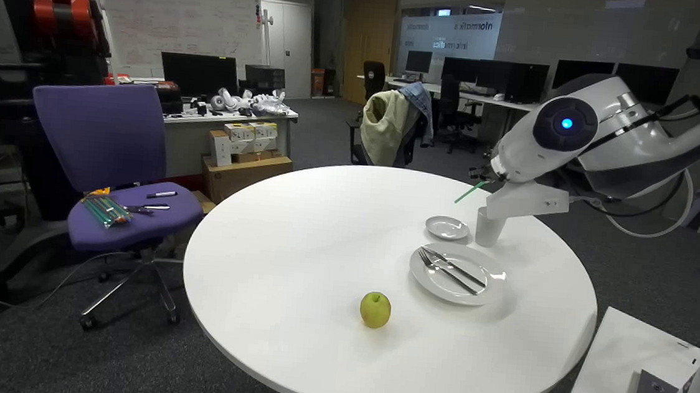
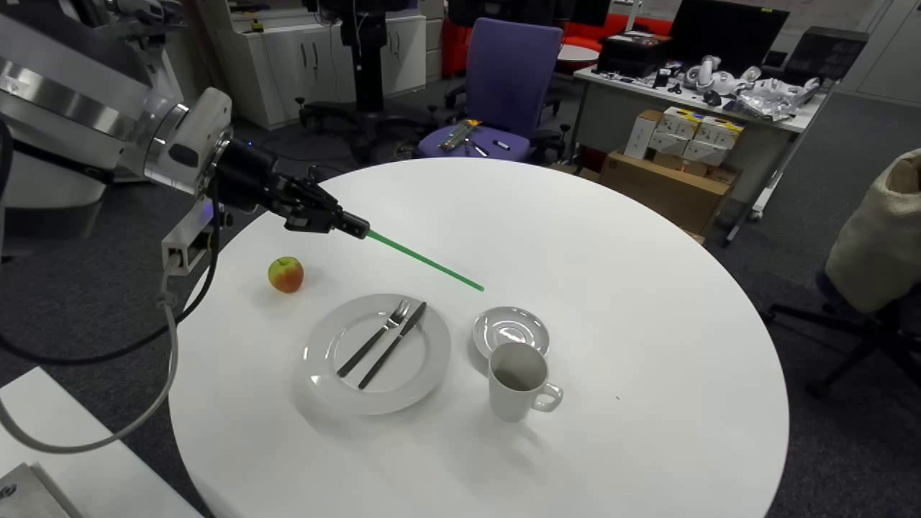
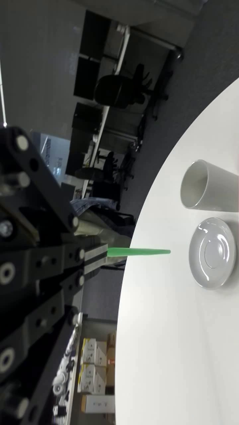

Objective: Remove the green straw from the cup and put it on the table

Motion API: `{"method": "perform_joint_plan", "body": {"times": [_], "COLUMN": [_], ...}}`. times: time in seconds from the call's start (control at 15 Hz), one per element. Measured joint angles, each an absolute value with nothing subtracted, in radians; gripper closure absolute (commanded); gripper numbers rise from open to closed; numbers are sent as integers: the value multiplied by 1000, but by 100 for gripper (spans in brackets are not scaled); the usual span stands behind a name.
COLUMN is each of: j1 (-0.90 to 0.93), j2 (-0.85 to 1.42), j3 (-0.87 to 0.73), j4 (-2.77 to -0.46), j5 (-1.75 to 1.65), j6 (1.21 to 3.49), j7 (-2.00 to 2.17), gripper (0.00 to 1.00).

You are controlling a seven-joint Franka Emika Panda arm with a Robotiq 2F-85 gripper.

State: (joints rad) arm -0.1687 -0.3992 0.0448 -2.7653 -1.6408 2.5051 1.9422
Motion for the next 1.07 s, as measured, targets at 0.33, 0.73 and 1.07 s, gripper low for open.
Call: {"method": "perform_joint_plan", "body": {"times": [0.33, 0.73, 1.07], "j1": [-90, -11, -11], "j2": [-351, -298, -298], "j3": [35, -53, -68], "j4": [-2771, -2766, -2760], "j5": [-1867, -1737, -1586], "j6": [2515, 2592, 2600], "j7": [1952, 1873, 1810], "gripper": [100, 100, 100]}}
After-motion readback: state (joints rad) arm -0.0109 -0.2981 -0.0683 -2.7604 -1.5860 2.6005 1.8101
